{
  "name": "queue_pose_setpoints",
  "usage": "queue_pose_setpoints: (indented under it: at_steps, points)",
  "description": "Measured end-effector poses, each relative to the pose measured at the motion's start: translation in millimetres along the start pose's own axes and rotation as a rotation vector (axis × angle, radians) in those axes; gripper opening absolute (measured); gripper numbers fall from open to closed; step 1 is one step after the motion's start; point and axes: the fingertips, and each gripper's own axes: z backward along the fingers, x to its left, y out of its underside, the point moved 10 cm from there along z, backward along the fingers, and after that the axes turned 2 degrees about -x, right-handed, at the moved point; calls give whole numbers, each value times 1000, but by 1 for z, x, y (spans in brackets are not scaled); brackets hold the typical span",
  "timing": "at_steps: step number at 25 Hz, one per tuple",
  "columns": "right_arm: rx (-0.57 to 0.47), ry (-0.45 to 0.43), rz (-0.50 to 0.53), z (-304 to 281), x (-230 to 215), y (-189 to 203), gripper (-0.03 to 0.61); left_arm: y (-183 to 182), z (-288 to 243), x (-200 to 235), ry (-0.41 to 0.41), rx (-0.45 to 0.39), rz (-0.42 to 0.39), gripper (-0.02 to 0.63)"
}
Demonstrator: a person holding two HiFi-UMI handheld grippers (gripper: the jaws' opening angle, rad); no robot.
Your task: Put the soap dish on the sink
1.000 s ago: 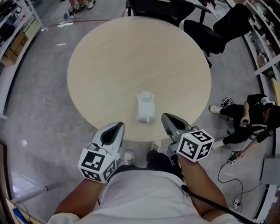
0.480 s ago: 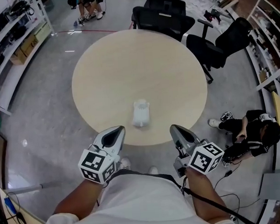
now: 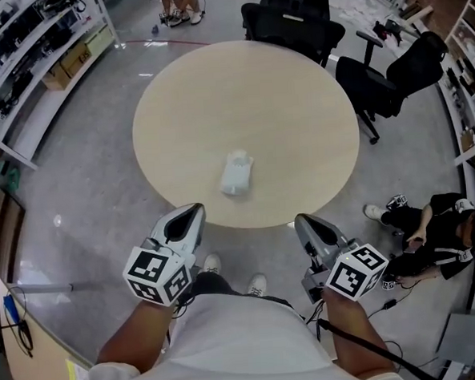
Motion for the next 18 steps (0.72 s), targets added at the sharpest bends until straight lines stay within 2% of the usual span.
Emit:
queue_pose_setpoints:
  at_steps: [7,13,18]
  points:
    - [14,6,8,-2,11,14,2,8,8,14,-20,23,5,8]
    - [-9,63,5,-13,27,20,2,-2,17,33,17,20,-46,8]
    - [-16,99,5,-29,41,28,2,6,27,54,36,47,-33,8]
